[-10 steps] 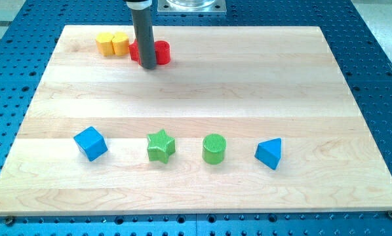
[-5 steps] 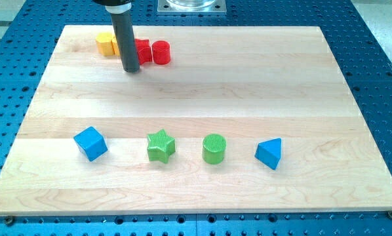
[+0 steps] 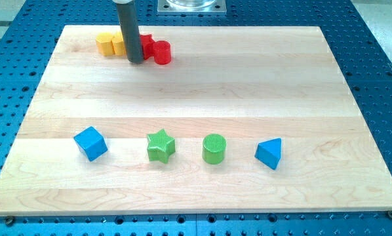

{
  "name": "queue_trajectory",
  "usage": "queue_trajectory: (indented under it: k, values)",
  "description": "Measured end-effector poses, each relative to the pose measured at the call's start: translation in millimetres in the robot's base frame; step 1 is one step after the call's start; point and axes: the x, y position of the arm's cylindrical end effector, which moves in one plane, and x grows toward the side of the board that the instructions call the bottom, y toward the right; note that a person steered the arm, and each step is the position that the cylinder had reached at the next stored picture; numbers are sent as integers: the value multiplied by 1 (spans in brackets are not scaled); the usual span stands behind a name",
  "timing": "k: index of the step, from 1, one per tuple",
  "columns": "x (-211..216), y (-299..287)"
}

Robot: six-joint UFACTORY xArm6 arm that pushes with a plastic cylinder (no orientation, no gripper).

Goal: Push the red blocks right to the yellow blocks

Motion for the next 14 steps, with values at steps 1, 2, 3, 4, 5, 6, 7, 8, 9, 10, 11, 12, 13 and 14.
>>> queue_trajectory:
  k: [1,2,3,4,5,6,7,8,9,10,11,12,13,14]
  values:
    - [0,6]
    - [0,13]
    - [-1,13]
    - [10,14]
    - [10,35]
    - [10,52]
    - [18,49]
    - [22,58]
    - [23,71]
    - [23,79]
    - [19,79]
    - [13,80]
    - [13,80]
    - [13,83]
